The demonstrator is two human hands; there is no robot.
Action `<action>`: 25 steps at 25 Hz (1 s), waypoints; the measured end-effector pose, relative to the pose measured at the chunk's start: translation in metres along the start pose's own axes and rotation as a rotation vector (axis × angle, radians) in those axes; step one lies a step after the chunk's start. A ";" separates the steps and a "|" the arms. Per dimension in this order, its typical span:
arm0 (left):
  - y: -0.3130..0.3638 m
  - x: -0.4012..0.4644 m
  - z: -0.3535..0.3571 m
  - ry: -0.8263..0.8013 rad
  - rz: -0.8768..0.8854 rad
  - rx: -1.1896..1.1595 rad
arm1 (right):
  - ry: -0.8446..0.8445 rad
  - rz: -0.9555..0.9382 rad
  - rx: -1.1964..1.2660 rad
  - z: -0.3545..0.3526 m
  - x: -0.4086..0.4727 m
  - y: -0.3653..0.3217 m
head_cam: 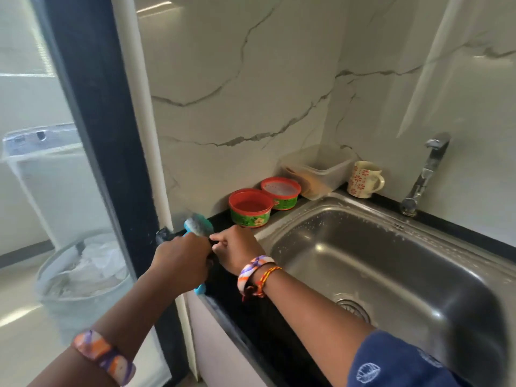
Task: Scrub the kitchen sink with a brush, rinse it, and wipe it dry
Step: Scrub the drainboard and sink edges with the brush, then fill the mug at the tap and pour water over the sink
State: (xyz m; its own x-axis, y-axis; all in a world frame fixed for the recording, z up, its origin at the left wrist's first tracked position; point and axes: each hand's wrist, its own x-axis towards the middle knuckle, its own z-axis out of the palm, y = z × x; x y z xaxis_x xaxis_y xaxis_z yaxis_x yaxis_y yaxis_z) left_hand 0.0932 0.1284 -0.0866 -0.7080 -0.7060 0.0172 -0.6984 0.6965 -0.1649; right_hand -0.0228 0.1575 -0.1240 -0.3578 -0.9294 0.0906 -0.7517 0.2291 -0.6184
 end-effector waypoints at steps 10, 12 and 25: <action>0.147 0.149 -0.076 0.184 0.557 -0.051 | 0.379 0.349 -0.078 -0.160 0.011 0.121; 0.178 0.185 -0.083 0.177 0.639 -0.072 | 0.463 0.487 -0.066 -0.189 0.029 0.152; 0.274 0.341 -0.101 0.223 0.827 -0.371 | 0.709 0.976 0.188 -0.255 0.123 0.293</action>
State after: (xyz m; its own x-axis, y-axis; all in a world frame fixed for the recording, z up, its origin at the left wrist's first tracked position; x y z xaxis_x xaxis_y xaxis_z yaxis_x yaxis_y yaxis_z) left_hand -0.3503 0.0916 -0.0261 -0.9721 0.0473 0.2300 0.0754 0.9905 0.1153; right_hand -0.4281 0.1838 -0.0949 -0.9943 -0.0134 -0.1057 0.0724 0.6426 -0.7628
